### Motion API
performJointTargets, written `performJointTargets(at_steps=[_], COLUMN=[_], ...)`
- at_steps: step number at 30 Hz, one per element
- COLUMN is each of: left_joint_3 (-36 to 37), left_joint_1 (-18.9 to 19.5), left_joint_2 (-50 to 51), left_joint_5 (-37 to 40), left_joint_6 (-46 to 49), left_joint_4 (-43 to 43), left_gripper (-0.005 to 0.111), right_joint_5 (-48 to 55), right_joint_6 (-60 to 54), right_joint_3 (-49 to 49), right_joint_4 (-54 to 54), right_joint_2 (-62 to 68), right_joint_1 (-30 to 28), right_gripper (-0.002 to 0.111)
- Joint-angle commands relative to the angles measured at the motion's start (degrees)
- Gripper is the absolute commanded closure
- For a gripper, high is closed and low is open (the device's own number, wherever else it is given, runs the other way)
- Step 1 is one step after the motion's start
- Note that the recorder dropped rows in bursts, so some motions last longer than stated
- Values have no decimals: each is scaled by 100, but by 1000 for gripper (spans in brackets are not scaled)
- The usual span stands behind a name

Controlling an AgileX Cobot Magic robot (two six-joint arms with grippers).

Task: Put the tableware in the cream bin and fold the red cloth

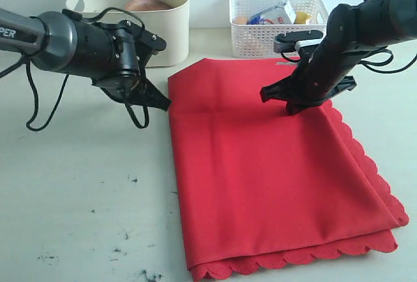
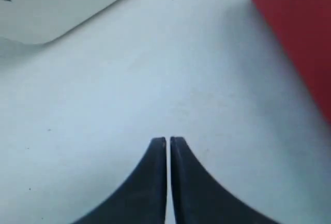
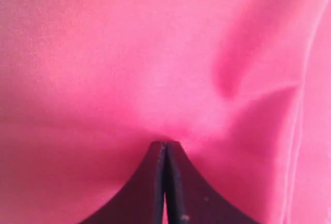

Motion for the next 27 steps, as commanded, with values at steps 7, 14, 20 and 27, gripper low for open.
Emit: performJointTargets(at_steps=[7,14,20,27], left_joint_3=[-50,-156,-156,-35], left_joint_1=[-827,-572,-529,-824], left_joint_2=[-367,467,263,-1095], left_joint_5=[-1916,-305,665,615], left_joint_6=[752,740,1051,1090], left_joint_4=[-544,-673,-673,-714], left_gripper=[102,102,102,102], right_joint_5=[294,1135,1062,564], right_joint_6=[-60,-278,-1497,-2919], right_joint_3=[134,134,747,1432], right_joint_4=[-73,63,1596,3199], right_joint_2=[318,-244,-1449,-1771], right_joint_1=[-16,-16,-16,360], right_gripper=[108,108,108,108])
